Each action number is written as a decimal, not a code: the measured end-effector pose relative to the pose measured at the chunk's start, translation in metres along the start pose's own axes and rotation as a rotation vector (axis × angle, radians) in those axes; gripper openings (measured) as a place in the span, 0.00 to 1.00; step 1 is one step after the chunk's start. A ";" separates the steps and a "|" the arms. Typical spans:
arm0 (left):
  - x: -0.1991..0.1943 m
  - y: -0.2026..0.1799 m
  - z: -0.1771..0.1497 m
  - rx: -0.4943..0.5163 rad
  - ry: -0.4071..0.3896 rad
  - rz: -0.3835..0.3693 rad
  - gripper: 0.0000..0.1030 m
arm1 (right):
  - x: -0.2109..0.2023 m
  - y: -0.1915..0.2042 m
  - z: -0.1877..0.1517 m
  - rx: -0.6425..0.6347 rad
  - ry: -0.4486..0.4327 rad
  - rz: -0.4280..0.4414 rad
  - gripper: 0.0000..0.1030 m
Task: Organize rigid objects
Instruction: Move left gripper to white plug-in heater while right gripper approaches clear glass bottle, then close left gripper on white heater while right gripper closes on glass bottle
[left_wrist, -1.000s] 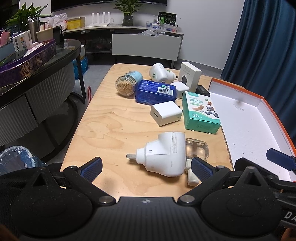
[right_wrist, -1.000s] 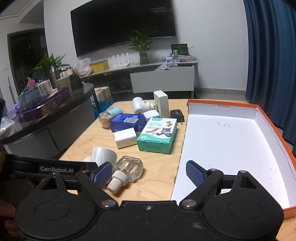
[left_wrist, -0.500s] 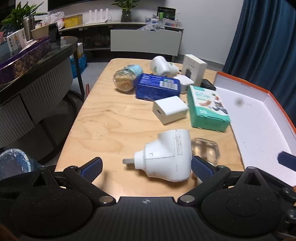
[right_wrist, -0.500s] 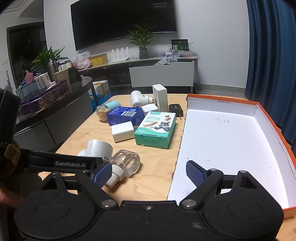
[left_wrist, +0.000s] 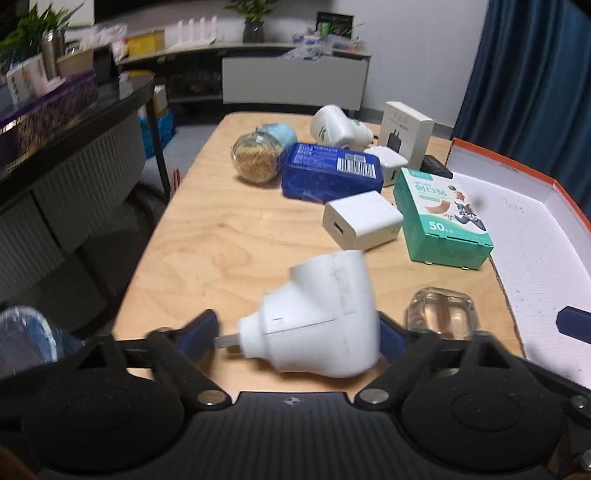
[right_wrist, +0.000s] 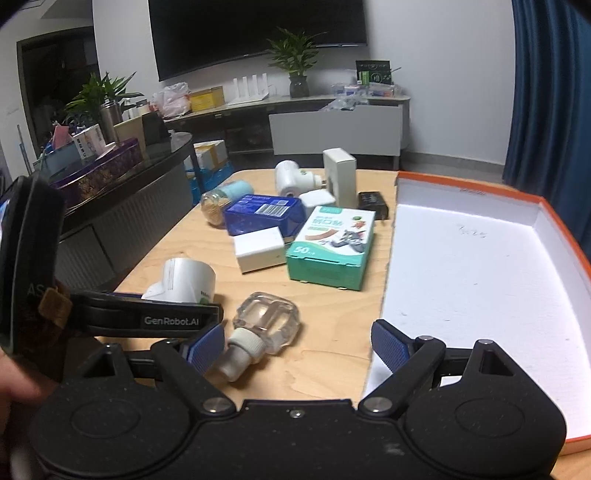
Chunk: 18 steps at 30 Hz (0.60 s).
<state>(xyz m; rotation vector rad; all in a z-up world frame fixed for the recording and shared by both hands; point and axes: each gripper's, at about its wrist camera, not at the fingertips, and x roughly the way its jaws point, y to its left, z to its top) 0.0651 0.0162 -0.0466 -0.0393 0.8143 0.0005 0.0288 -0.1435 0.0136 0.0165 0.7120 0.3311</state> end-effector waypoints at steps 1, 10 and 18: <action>0.000 0.002 0.000 -0.001 -0.002 -0.007 0.83 | 0.003 0.002 0.000 -0.002 0.007 0.003 0.99; -0.014 0.023 0.003 -0.054 -0.039 -0.002 0.83 | 0.032 0.018 0.007 0.011 0.052 0.044 0.95; -0.018 0.026 0.002 -0.058 -0.053 -0.019 0.83 | 0.055 0.023 0.005 -0.018 0.084 0.014 0.58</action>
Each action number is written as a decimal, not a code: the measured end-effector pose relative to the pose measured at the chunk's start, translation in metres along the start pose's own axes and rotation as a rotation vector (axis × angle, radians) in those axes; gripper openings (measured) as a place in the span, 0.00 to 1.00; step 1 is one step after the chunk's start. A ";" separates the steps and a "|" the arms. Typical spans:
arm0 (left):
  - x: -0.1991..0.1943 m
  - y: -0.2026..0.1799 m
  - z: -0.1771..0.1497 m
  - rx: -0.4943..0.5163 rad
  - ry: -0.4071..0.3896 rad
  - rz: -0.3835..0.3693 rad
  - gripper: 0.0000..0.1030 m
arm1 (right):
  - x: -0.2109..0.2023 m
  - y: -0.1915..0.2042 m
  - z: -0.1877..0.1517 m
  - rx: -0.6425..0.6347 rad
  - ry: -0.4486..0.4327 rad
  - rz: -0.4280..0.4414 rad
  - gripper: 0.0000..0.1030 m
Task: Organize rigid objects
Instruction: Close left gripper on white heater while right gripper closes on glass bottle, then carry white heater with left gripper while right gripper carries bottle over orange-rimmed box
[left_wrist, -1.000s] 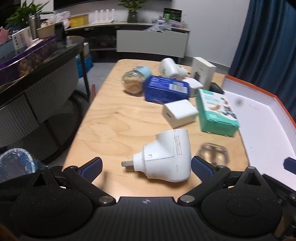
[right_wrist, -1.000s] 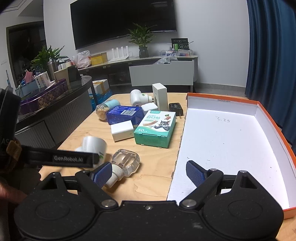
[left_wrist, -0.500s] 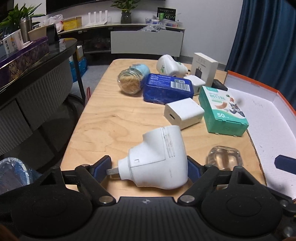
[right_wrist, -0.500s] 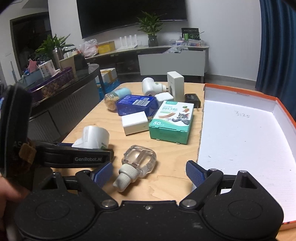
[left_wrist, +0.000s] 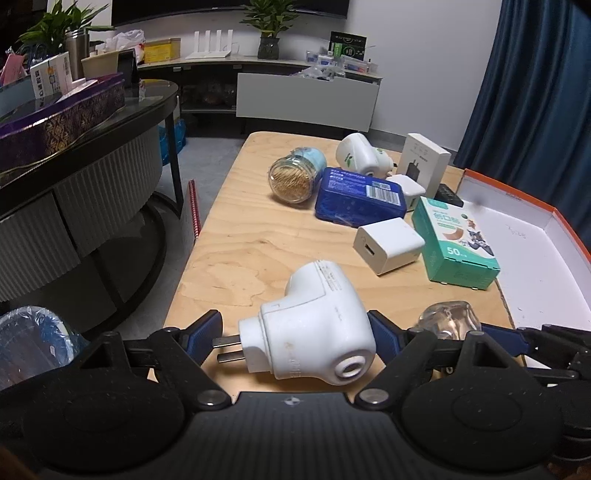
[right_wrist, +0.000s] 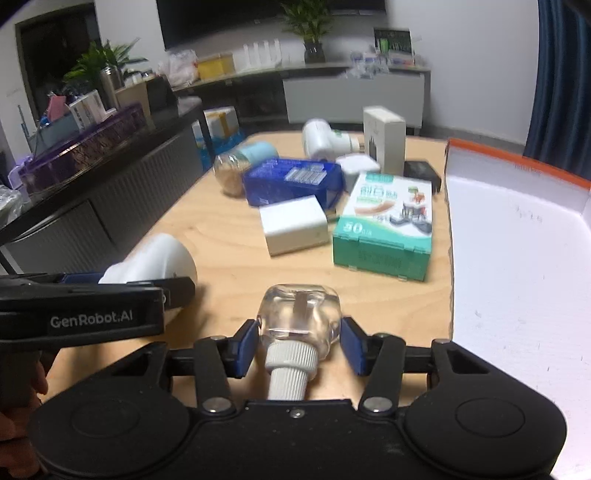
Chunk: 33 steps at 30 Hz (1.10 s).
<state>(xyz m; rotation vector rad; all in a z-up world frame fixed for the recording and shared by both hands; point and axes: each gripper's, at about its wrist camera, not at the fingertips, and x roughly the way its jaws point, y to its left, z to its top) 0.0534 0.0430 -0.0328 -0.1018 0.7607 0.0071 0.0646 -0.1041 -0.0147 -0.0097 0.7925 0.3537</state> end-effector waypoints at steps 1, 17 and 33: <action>-0.001 0.000 0.000 0.001 -0.002 -0.006 0.83 | -0.001 -0.002 0.000 0.002 -0.004 -0.004 0.57; -0.018 -0.028 0.005 0.035 -0.027 -0.090 0.83 | -0.044 -0.040 0.006 0.048 -0.078 -0.025 0.54; -0.033 -0.085 0.033 0.116 -0.066 -0.189 0.83 | -0.087 -0.089 0.018 0.132 -0.165 -0.098 0.54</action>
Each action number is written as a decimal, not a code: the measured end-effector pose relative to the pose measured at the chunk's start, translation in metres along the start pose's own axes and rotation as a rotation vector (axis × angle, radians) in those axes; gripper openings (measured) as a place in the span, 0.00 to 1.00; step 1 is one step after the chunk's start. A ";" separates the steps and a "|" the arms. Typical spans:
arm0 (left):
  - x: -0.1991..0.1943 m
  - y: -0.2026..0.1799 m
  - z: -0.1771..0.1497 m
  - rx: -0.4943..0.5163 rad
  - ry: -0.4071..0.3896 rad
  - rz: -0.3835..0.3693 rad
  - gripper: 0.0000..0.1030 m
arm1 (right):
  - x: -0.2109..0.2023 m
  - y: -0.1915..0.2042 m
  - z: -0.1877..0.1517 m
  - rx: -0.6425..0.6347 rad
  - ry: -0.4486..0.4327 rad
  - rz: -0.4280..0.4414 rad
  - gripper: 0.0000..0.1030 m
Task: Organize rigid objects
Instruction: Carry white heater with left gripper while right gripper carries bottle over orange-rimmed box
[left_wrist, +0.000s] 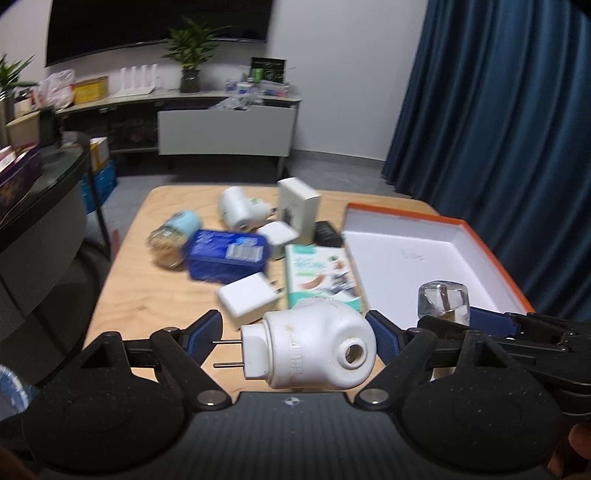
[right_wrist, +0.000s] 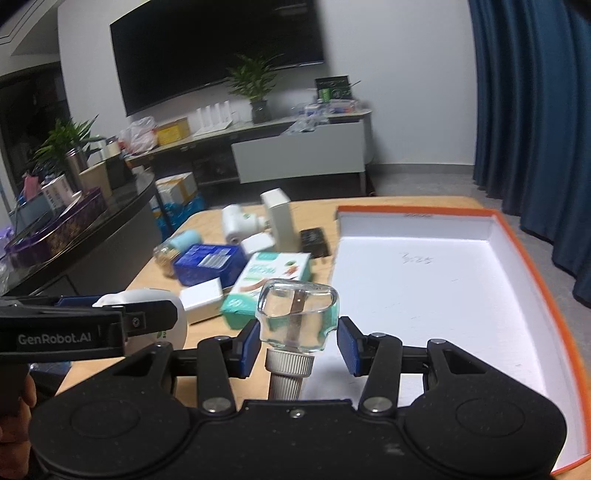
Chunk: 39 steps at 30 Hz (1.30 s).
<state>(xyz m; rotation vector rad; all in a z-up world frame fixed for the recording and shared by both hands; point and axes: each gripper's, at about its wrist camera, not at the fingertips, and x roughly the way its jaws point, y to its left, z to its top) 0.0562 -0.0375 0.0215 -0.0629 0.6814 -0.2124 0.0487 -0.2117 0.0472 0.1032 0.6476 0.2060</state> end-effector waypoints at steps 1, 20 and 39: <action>0.001 -0.005 0.002 0.007 -0.002 -0.009 0.83 | -0.002 -0.005 0.001 0.008 -0.003 -0.007 0.54; 0.030 -0.075 0.034 0.089 -0.001 -0.132 0.83 | -0.022 -0.085 0.016 0.105 -0.060 -0.138 0.54; 0.065 -0.097 0.049 0.092 0.031 -0.151 0.83 | 0.000 -0.118 0.030 0.107 -0.046 -0.169 0.54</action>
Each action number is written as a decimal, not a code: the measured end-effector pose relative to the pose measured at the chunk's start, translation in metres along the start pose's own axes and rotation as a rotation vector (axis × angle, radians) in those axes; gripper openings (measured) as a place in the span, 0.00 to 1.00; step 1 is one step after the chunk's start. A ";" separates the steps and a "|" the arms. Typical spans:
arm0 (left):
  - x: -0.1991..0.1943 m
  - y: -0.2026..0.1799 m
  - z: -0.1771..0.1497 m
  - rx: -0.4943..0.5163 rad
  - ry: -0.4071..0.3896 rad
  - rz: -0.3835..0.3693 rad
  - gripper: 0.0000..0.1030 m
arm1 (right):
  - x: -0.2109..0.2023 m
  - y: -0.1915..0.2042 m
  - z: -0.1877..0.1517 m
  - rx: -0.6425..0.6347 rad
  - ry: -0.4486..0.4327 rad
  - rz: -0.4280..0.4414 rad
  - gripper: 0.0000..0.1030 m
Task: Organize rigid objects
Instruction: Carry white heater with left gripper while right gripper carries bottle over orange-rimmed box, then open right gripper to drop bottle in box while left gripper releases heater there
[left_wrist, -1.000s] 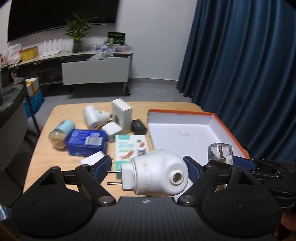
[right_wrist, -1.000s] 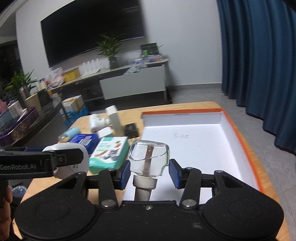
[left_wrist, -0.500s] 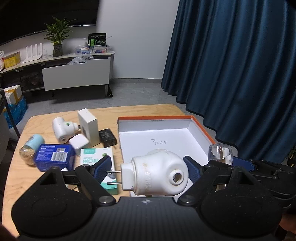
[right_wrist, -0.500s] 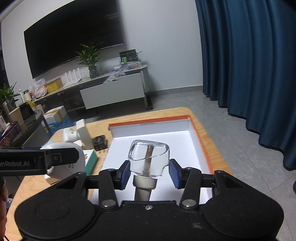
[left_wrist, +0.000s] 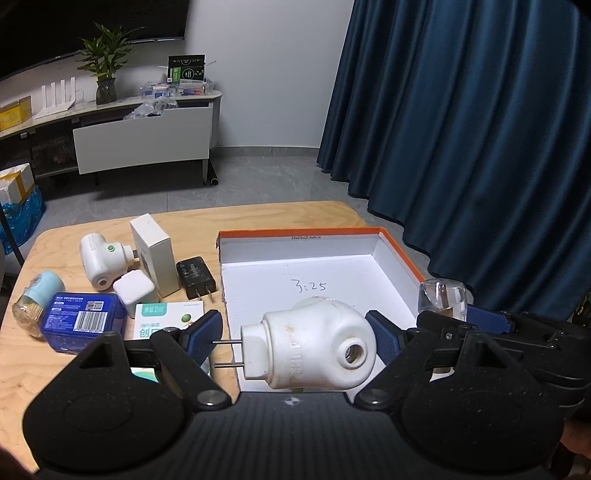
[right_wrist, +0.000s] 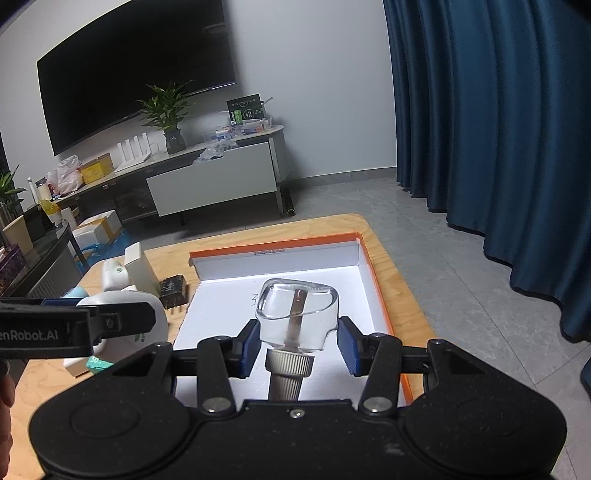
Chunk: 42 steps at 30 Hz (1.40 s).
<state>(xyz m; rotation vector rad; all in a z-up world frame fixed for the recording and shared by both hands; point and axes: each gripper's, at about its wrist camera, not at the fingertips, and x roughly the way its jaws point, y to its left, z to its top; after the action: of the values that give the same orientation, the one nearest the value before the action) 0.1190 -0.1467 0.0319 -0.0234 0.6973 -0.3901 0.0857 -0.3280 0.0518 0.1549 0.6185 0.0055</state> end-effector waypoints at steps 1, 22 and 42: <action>0.002 0.000 0.001 0.000 0.001 0.002 0.83 | 0.002 -0.001 0.001 -0.003 0.002 -0.002 0.54; 0.039 -0.004 0.019 -0.011 0.026 -0.015 0.84 | 0.049 -0.008 0.027 -0.035 0.045 -0.019 0.54; 0.083 -0.002 0.040 -0.029 0.050 -0.010 0.84 | 0.106 -0.023 0.056 -0.049 0.062 -0.069 0.57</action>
<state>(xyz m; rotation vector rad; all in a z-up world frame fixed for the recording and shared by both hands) 0.2016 -0.1830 0.0116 -0.0449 0.7522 -0.3906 0.2033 -0.3528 0.0323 0.0859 0.6853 -0.0410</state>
